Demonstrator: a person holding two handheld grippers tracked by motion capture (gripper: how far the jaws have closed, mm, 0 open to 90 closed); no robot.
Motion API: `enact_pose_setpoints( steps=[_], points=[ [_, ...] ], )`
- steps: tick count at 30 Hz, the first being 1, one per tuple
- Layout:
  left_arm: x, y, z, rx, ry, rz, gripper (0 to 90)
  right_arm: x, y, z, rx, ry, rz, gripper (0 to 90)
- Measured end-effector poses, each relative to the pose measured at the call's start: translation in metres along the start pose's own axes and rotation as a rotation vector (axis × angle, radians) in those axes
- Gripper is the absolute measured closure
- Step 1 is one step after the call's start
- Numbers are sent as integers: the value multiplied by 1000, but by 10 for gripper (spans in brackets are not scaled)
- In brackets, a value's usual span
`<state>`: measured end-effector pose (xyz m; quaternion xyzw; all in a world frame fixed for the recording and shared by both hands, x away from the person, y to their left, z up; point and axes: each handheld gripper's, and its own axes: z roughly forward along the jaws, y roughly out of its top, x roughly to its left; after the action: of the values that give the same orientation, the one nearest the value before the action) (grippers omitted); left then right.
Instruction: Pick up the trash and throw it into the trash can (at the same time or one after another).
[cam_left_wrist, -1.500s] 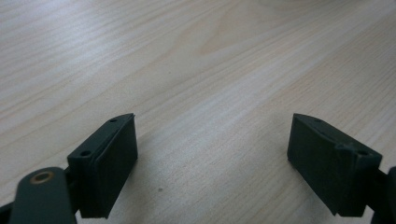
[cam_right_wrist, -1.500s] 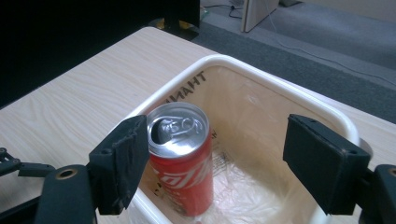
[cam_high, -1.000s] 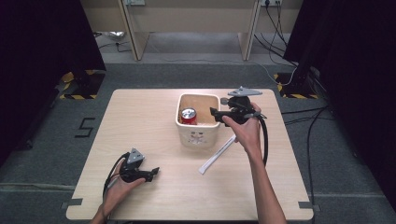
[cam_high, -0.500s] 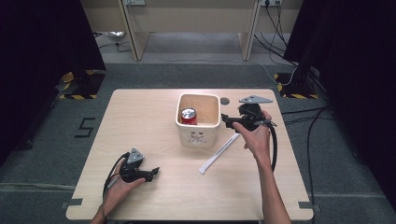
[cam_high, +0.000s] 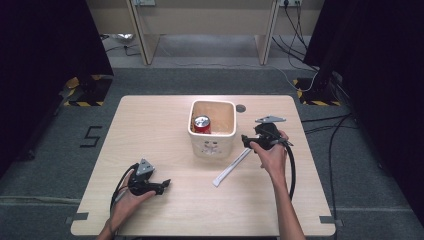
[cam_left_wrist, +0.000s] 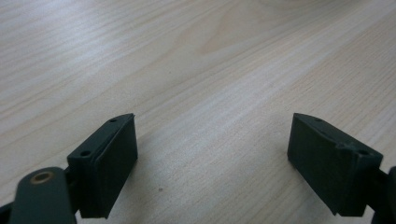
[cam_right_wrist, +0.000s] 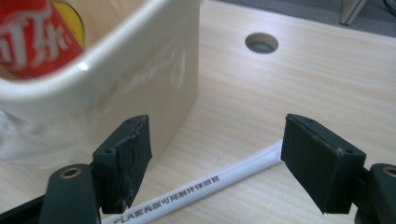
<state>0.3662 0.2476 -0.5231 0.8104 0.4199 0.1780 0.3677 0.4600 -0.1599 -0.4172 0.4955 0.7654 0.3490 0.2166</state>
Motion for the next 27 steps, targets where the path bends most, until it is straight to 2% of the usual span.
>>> enact_pose_setpoints(
  steps=[1, 6, 12, 16, 27],
  points=[
    [0, 0, 0, -1, 0, -1, 153, 2, -7, 9, 39, -11, -18, 242],
    [0, 0, 0, -2, 0, -1, 153, 5, -18, 23, 72, 3, 1, 246],
    [0, 0, 0, -2, 0, -2, 153, 4, -21, 28, 75, 1, 23, 253],
    [0, 0, 0, -3, 0, -3, 153, 4, -23, 30, 86, -5, 21, 255],
    [0, 0, 0, -1, 0, -1, 152, 6, -40, 46, 104, -24, 60, 265]
  ],
)
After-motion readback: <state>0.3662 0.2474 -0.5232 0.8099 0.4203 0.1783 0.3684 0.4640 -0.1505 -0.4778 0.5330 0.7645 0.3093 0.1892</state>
